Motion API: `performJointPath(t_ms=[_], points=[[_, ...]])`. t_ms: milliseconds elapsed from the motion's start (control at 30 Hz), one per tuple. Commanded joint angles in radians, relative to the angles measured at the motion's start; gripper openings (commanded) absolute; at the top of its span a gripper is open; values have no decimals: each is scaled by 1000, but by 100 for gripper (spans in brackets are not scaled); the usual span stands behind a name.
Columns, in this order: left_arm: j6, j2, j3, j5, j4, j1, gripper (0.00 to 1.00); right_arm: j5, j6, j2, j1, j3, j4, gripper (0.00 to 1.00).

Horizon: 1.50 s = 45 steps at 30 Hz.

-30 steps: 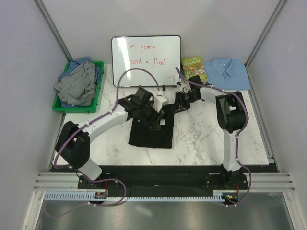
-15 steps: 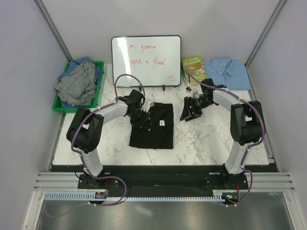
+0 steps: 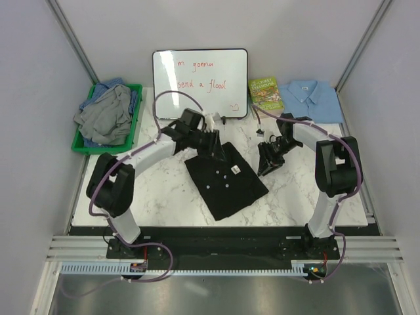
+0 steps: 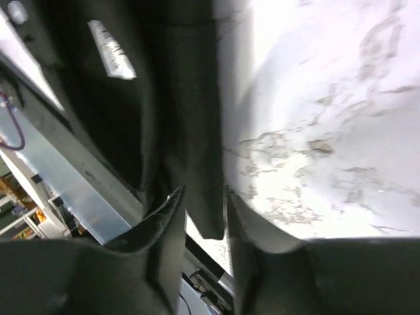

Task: Fold and stack the long sleeve shirts
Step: Fold the shirt

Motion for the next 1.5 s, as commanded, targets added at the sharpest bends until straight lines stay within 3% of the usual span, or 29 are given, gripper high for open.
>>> performJointPath(t_ms=[0, 67, 233, 333, 400, 533, 633, 800, 900, 933, 1033, 1133, 1200, 1300, 1333, 1367, 1400, 1467], points=[[85, 38, 143, 14, 11, 136, 35, 109, -61, 77, 6, 71, 30, 30], [84, 69, 161, 29, 2, 179, 34, 152, -65, 132, 13, 125, 41, 23], [59, 115, 131, 52, 8, 239, 34, 189, -84, 232, 19, 272, 28, 17], [107, 116, 109, 32, 13, 240, 44, 214, -116, 263, 19, 375, -20, 18], [148, 130, 105, 31, -19, 242, 48, 189, -131, 252, 7, 424, -89, 28], [214, 178, 100, -3, -116, 243, 48, 77, -177, 182, 1, 388, -220, 57], [240, 182, 79, -53, -176, 248, 42, 2, -194, 113, 7, 282, -287, 66], [210, 172, -9, -69, -225, 254, 29, 5, -234, 100, 48, 177, -289, 65], [145, 158, -76, -60, -234, 265, 15, 40, -261, 143, 62, 173, -271, 54], [129, 152, -97, -55, -234, 269, 9, 72, -265, 177, 62, 195, -262, 41], [81, 100, -180, -26, -219, 269, 2, 178, -249, 232, 62, 266, -200, 15], [17, 20, -307, 55, -182, 272, 2, 249, -246, 295, 62, 368, -140, 5], [-33, -63, -357, 110, -117, 277, 2, 264, -251, 324, 62, 430, -125, 6], [-57, -141, -401, 121, -41, 314, 18, 248, -248, 344, 59, 547, -110, 18], [-57, -175, -397, 123, -29, 326, 27, 234, -243, 332, 58, 585, -108, 25], [-53, -186, -388, 124, -23, 340, 30, 205, -234, 315, 52, 593, -108, 29], [-44, -192, -372, 124, -17, 358, 32, 195, -223, 294, 47, 593, -104, 43], [8, -190, -302, 140, -21, 361, 37, 182, -191, 213, 24, 558, -84, 53]])
